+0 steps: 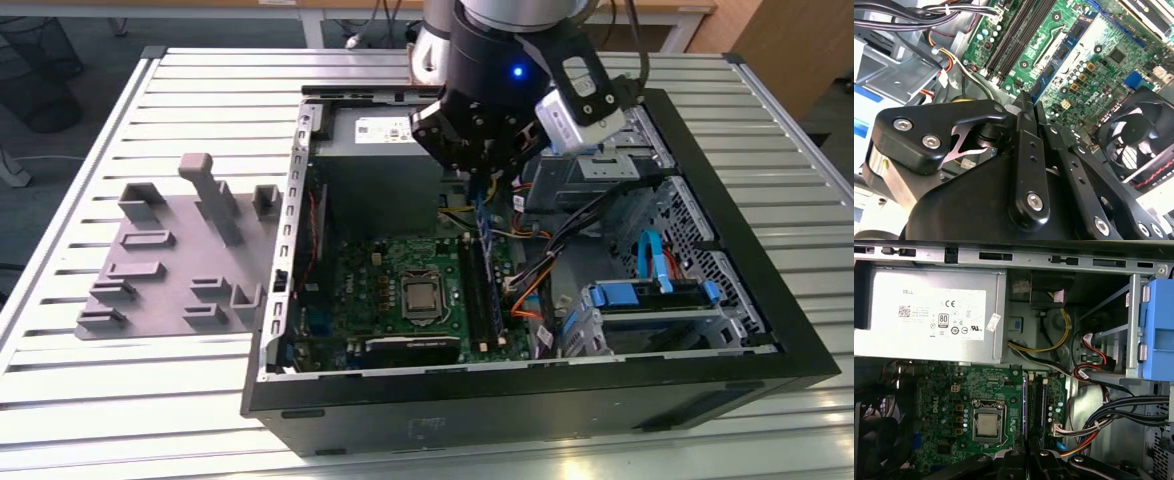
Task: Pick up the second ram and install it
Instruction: 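Insert the second ram into the second slot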
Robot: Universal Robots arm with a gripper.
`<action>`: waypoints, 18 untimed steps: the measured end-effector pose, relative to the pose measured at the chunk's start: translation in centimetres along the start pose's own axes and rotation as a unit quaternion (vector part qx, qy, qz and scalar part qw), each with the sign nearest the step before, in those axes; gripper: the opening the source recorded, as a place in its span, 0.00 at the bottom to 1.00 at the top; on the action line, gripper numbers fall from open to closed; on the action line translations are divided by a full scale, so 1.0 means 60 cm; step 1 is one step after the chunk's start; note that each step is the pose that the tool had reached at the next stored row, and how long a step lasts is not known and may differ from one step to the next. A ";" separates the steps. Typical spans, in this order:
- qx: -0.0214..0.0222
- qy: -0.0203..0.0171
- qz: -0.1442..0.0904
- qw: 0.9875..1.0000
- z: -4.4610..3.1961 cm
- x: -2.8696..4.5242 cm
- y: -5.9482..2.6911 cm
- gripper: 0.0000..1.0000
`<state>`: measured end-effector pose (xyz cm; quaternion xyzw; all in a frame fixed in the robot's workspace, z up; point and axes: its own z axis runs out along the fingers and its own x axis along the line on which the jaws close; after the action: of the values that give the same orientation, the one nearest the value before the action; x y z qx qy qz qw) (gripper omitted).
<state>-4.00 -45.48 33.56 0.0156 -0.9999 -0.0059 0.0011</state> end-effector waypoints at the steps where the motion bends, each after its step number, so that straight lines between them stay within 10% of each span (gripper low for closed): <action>1: 0.000 0.000 0.000 1.000 0.003 0.000 0.000 0.14; 18: 0.000 0.001 0.019 1.000 0.049 -0.011 -0.010 0.14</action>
<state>-3.33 -46.05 30.58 -0.0036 -1.0000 -0.0058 0.0025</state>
